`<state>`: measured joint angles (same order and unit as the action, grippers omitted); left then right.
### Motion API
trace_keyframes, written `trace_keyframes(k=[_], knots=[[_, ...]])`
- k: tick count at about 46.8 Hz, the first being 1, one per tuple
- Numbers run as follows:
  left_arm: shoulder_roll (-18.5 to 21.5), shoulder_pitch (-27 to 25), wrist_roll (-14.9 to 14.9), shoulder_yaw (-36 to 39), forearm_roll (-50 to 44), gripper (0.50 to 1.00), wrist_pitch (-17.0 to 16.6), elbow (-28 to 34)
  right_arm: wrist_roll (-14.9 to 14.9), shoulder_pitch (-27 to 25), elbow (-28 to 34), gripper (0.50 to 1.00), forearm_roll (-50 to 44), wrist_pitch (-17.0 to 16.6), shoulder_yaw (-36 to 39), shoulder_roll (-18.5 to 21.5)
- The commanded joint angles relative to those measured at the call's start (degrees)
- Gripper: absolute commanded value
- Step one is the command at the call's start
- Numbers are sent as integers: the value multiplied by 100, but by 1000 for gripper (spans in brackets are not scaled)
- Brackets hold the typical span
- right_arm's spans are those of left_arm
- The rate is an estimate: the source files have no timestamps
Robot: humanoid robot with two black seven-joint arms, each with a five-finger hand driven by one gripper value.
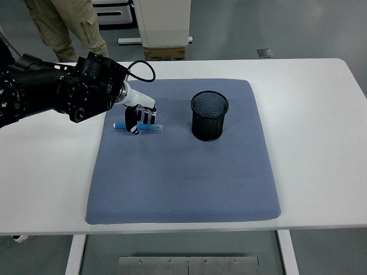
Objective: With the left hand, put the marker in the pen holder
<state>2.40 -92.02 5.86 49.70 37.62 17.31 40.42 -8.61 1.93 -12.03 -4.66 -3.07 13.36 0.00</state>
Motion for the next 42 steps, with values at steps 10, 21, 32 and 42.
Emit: trace_keyframes(k=[10,21,32,42], knots=[[-47,44,3,-39,-9,678,-9,1,0,0,-1,1000,0,0,0,0],[-108,70,-32,-48,-9,643,-61,1,0,0,-1,1000,0,0,0,0],[-108,70,-41,-48,-9,622,-61,-7,0,0,-1,1000,0,0,0,0],[-108,70,-41,-48,-9,610,-61,-7,0,0,-1,1000,0,0,0,0]])
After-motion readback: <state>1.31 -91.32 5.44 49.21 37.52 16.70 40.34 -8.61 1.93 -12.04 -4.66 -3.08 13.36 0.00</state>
